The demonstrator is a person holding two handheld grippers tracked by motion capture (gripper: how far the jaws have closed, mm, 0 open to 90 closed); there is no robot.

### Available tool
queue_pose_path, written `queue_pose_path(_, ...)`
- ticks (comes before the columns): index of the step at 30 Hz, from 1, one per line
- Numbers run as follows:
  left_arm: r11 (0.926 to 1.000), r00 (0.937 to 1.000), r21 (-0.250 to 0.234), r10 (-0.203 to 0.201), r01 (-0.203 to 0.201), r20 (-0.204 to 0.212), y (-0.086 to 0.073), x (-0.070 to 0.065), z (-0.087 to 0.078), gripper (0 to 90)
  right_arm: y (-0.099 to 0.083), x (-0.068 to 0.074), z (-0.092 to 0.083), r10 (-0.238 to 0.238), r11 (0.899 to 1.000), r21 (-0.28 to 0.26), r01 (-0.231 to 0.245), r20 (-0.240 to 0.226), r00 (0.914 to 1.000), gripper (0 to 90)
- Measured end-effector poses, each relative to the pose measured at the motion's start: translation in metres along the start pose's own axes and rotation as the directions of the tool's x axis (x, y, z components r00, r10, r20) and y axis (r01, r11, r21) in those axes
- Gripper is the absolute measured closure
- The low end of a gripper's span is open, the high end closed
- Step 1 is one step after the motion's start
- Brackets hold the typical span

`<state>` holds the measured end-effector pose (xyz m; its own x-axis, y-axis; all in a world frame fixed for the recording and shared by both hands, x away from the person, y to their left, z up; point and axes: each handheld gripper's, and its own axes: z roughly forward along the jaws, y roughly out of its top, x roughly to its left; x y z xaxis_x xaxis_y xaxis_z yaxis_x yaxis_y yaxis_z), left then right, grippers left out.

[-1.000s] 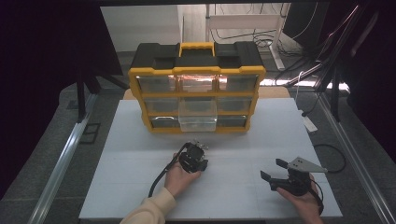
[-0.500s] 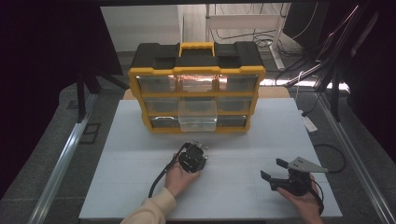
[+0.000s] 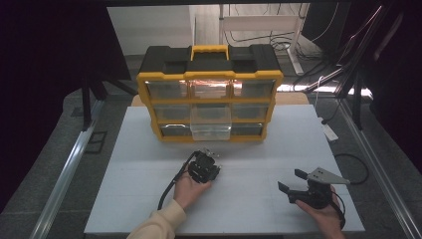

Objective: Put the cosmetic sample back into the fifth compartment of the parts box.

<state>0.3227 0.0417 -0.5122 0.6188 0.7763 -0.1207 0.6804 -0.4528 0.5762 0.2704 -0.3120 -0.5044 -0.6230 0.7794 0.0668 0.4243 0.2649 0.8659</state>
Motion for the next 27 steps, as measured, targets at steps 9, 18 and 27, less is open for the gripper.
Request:
queue_pose_path(9, 0.9985, 0.9989, -0.049, 0.024, -0.022, 0.04, -0.002, 0.001, -0.015, 80.8, 0.0, 0.0, 0.0, -0.005, 1.0, -0.001, 0.005, 0.002, 1.0, 17.1)
queue_pose_path(18, 0.9953, 0.9969, -0.089, 0.043, -0.037, 0.066, -0.006, -0.001, -0.031, 80.8, 0.0, 0.001, 0.0, -0.009, 1.0, 0.001, 0.009, 0.0, 1.0, 17.1)
queue_pose_path(27, 0.9865, 0.9944, -0.157, 0.06, -0.046, 0.087, -0.013, 0.002, -0.053, 80.8, 0.0, 0.001, 0.0, -0.012, 1.0, 0.0, 0.012, 0.001, 0.9999, 17.2)
